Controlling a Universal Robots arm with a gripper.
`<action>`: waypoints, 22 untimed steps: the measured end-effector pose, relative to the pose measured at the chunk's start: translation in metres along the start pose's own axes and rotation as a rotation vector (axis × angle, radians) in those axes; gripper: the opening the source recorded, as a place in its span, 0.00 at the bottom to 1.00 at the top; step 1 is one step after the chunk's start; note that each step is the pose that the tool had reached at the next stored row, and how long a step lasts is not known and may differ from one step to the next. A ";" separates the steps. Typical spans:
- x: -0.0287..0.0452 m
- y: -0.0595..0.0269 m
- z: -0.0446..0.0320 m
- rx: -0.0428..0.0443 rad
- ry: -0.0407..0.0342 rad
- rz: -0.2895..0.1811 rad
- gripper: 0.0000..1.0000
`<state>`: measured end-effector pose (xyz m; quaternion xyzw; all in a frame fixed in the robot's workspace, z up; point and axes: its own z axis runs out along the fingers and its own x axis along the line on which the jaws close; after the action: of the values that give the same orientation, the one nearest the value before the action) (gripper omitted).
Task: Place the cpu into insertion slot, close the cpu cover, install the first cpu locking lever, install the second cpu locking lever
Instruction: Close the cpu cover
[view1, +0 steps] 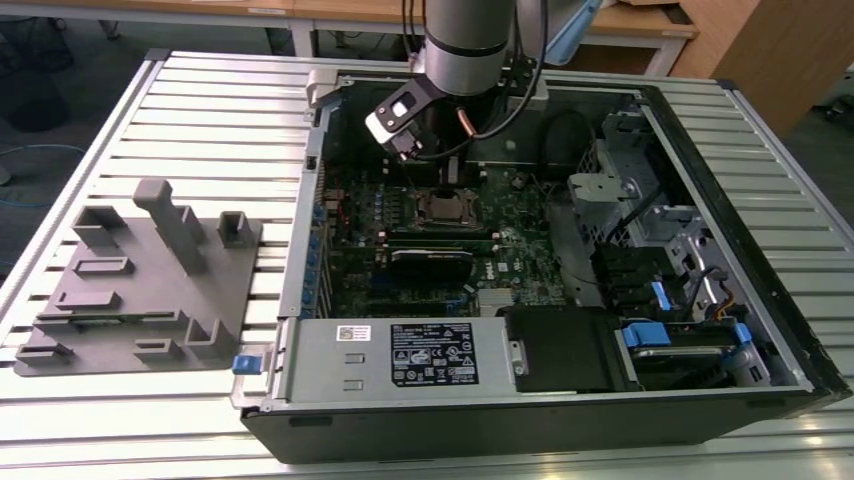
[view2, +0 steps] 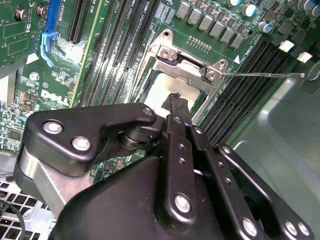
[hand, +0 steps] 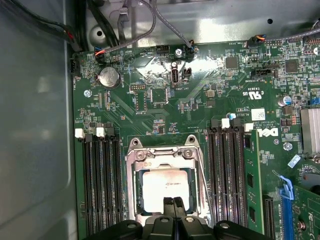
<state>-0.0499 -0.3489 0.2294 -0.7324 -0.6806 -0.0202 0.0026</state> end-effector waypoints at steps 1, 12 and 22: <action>0.0000 0.0000 0.0000 0.0000 0.0000 0.000 0.11; 0.0000 -0.0001 0.0000 0.0015 0.0011 -0.047 0.11; 0.0000 -0.0001 0.0001 0.0071 0.0051 -0.216 0.11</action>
<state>-0.0500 -0.3489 0.2293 -0.6547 -0.7557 -0.0198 0.0047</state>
